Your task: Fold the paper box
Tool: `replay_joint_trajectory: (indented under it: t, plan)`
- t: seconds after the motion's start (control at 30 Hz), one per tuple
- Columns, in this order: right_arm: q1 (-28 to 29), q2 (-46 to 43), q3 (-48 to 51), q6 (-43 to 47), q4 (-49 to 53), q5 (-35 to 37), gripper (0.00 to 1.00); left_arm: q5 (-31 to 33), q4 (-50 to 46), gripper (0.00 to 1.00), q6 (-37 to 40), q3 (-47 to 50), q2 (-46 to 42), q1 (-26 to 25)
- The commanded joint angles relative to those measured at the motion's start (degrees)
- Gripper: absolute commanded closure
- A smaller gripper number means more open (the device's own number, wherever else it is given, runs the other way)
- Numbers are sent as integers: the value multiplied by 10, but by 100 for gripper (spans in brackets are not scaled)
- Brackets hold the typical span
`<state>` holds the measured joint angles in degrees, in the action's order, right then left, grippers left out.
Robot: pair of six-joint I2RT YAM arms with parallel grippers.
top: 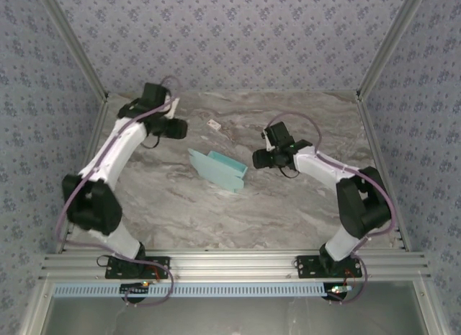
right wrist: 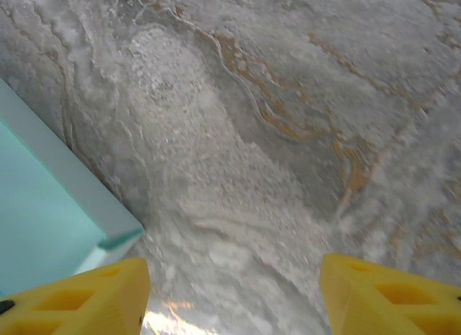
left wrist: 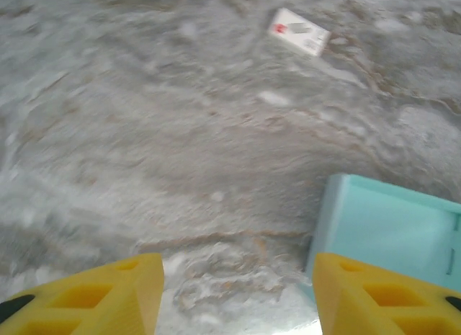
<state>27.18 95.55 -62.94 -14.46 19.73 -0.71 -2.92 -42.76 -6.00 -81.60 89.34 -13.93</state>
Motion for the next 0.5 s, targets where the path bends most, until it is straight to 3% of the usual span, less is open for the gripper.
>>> replay_joint_trajectory:
  t: [0.0, 0.13, 0.23, 0.47]
  plan:
    - [-2, 34, -43, 21, 11, 2, 35, 24, 94, 43, -71, 118, -62, 20]
    - [-2, 85, -90, 37, 28, 20, 36, -13, 160, 44, -132, 259, -136, 17]
    - [4, 115, -110, 47, 34, 12, 37, -38, 226, 45, -188, 350, -176, -13]
    - [19, 146, -127, 64, 59, 2, 39, -32, 311, 45, -261, 413, -139, -117]
